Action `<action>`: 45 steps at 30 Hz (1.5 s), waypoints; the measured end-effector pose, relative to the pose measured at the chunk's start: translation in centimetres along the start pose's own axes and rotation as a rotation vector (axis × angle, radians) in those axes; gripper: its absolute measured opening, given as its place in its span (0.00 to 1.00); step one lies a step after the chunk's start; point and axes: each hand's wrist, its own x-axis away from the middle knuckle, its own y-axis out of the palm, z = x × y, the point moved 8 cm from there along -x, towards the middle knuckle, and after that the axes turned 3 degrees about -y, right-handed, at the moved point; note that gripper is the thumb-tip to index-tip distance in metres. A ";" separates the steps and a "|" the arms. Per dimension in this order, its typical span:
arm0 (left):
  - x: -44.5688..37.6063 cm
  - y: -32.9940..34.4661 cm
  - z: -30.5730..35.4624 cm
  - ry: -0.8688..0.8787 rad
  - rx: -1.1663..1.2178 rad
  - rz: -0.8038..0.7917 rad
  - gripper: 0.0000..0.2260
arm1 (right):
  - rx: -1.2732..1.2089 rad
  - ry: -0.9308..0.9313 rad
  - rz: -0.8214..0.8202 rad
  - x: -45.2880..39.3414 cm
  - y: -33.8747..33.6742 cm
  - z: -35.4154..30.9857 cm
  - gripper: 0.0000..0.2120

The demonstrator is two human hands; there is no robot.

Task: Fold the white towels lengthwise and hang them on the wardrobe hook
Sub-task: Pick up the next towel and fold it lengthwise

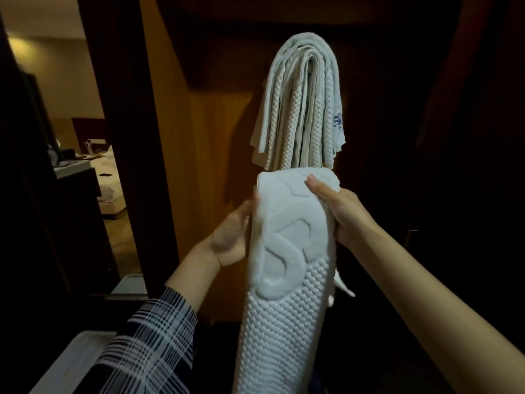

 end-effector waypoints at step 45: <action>-3.9 0.7 5.7 0.176 -0.456 0.603 0.22 | 0.802 -0.213 0.207 0.3 -6.8 0.7 0.24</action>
